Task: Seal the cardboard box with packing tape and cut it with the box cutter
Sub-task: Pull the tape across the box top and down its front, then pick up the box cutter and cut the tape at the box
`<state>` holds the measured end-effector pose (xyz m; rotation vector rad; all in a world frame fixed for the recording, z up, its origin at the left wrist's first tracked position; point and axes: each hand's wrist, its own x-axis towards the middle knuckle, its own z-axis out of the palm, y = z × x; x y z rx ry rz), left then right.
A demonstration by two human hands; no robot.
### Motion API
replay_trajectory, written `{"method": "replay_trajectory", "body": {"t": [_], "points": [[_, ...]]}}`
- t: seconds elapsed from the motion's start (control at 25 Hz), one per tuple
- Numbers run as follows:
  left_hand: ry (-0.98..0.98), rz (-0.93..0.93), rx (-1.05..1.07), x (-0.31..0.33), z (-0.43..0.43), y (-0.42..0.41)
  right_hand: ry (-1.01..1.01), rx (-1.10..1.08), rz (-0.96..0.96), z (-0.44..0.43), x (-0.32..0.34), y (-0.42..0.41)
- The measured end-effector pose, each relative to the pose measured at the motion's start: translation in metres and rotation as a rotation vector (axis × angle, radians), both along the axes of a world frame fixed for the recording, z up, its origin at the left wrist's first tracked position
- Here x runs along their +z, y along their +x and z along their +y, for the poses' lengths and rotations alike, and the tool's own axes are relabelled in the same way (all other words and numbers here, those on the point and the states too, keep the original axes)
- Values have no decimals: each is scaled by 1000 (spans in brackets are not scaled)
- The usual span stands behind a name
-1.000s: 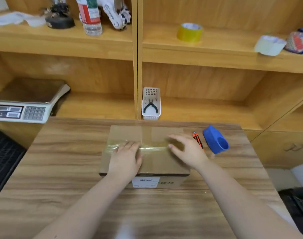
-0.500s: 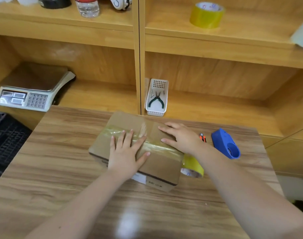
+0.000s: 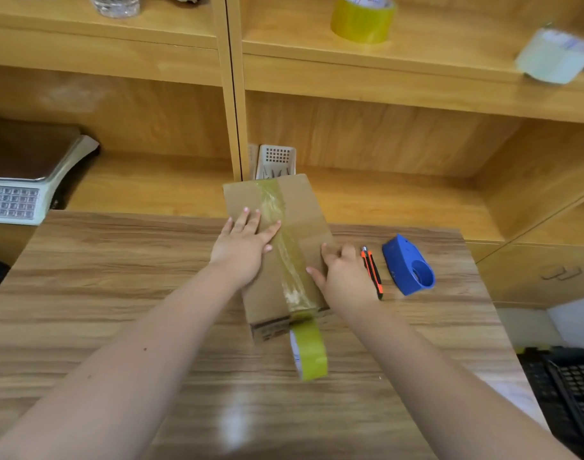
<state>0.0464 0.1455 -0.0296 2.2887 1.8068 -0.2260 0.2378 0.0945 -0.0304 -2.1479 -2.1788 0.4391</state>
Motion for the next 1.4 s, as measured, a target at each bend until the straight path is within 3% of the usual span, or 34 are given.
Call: {"method": "replay_trajectory", "body": {"t": [0.16, 0.36, 0.48, 0.76, 0.96, 1.08, 1.24, 1.4], "points": [[58, -108, 76, 4, -18, 13, 10, 60, 31, -22, -4, -15], [117, -353, 12, 0, -40, 10, 147, -36, 436, -10, -12, 31], [118, -338, -90, -11, -57, -7, 199, -85, 411, 9, -42, 64], [233, -376, -116, -31, -70, -20, -214, -498, 67, 49, -150, 116], [270, -420, -102, -36, -72, -19, -238, -651, 136, 57, -164, 115], [282, -527, -75, -28, -76, -19, -376, -791, 378, 54, -157, 122], [294, -721, -56, -12, -97, -22, -511, -1069, 1264, 12, -116, 125], [477, -661, -129, -20, -150, -40, -547, -736, 1654, -46, -50, 126]]}}
